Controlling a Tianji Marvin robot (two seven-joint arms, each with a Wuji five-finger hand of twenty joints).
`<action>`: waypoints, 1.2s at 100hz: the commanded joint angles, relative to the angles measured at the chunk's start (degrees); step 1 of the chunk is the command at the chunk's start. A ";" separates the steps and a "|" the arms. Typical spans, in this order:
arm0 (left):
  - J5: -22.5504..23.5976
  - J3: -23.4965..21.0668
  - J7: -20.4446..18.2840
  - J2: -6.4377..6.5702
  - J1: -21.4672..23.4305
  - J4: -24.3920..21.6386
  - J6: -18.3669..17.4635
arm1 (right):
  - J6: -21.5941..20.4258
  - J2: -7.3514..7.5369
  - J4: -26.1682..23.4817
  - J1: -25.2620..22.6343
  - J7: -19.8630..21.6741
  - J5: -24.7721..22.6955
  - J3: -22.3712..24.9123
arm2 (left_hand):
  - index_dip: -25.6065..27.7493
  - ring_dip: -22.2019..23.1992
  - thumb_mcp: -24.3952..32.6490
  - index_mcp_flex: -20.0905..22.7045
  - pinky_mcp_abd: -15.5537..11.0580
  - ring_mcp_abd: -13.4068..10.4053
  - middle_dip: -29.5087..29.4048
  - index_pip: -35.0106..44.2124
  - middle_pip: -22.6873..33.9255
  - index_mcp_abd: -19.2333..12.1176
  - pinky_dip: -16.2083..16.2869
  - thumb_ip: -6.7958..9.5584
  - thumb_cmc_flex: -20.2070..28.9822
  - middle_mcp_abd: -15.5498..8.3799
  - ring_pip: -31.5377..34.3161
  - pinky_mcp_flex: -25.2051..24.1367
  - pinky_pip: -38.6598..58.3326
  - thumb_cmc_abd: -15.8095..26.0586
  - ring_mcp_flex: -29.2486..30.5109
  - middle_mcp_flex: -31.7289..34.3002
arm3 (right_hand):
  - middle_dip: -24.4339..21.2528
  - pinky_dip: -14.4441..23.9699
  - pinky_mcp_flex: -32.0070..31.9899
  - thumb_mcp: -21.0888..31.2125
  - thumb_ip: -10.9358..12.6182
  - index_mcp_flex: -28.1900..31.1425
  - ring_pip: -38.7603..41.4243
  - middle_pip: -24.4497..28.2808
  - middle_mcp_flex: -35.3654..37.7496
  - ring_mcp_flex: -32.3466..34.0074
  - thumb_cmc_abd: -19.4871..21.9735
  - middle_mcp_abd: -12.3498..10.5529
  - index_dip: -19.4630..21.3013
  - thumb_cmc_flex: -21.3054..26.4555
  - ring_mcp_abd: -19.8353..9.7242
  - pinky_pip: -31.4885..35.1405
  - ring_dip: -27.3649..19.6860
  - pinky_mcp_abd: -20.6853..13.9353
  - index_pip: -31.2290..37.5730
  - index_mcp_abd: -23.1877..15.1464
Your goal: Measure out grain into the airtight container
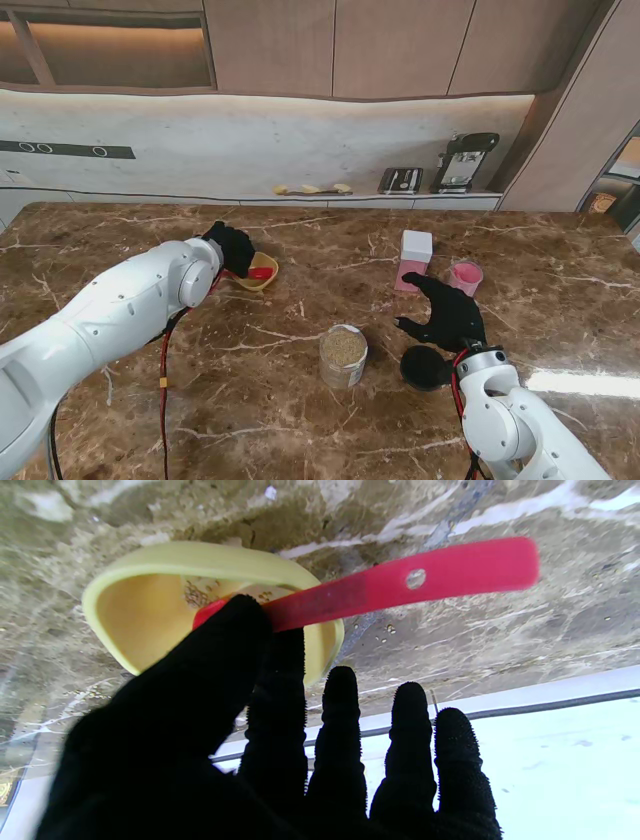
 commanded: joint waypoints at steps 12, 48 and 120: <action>-0.31 0.68 0.01 -0.19 -0.16 0.73 -0.37 | 0.16 -0.18 0.57 -0.25 0.55 0.41 -0.15 | -1.92 -0.59 -0.37 2.83 0.27 0.00 -0.77 -1.90 -0.12 -0.54 0.20 0.78 2.09 -0.91 -0.08 -0.94 1.97 1.84 1.07 1.28 | -0.06 1.12 -0.74 1.08 1.71 -0.36 -0.30 -0.93 -1.08 -2.28 1.07 -0.39 -0.76 -0.51 0.75 1.05 0.89 0.19 -0.47 -1.21; -0.60 0.75 0.43 -0.37 0.00 1.09 -0.75 | 0.34 -0.18 0.51 -0.33 0.86 0.65 -0.12 | 1.89 -0.49 -2.22 1.28 -0.14 -0.26 -0.87 -0.18 0.57 -3.81 0.31 0.87 3.09 -1.67 0.39 -0.90 2.24 5.14 1.10 1.67 | -0.05 1.29 -0.87 1.13 1.83 -0.46 -0.47 -1.02 -1.07 -2.77 1.70 -0.49 -0.83 -0.80 0.83 0.94 0.85 0.15 -0.56 -1.33; 7.21 -14.57 1.20 3.46 8.54 -11.73 -2.25 | 0.06 -0.22 0.81 -0.06 0.58 0.74 -0.15 | 29.59 -3.87 -9.03 -4.90 -1.18 -0.88 -0.63 -4.83 -5.79 -7.30 1.30 -0.06 7.75 0.49 2.38 9.37 10.62 11.72 21.68 25.59 | -0.03 1.46 -0.74 0.91 1.90 -0.21 -0.36 -1.08 -1.12 -2.75 2.20 -0.38 -0.67 -1.11 0.87 0.90 0.85 -0.11 -0.38 -1.42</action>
